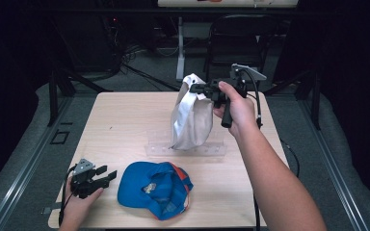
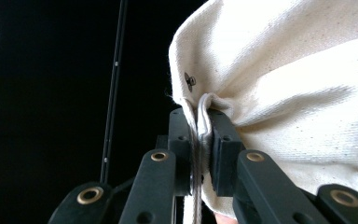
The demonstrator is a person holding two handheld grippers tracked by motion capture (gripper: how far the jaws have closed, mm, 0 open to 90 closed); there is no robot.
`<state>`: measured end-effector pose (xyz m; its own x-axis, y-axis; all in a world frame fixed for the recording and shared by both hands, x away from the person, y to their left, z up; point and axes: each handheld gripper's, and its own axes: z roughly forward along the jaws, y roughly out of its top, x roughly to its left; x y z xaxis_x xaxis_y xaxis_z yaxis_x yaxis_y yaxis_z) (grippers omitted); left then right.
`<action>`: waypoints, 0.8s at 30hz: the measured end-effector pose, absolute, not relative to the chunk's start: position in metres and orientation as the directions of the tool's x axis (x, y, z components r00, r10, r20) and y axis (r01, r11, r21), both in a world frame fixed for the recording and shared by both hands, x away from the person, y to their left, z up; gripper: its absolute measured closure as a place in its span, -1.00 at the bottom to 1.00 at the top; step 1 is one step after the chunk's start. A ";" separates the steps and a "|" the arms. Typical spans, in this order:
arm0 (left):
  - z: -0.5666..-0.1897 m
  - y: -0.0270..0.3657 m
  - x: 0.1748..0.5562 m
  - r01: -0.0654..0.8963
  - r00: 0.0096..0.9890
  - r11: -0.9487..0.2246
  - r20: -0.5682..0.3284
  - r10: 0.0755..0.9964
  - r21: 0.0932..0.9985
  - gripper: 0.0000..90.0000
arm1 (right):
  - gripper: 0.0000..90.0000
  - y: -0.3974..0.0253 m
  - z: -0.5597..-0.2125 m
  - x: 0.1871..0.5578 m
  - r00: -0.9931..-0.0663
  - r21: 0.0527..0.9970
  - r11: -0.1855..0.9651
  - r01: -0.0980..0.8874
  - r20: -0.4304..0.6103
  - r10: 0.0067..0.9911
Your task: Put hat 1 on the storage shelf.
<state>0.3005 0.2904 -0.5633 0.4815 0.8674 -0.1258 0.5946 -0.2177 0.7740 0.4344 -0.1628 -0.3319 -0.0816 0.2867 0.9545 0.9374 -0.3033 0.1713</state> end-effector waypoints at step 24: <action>-0.563 0.290 0.301 0.598 0.490 -0.225 -0.128 0.862 0.769 0.08 | 0.81 -0.135 -0.342 0.451 -0.056 0.158 -0.301 0.940 0.945 0.323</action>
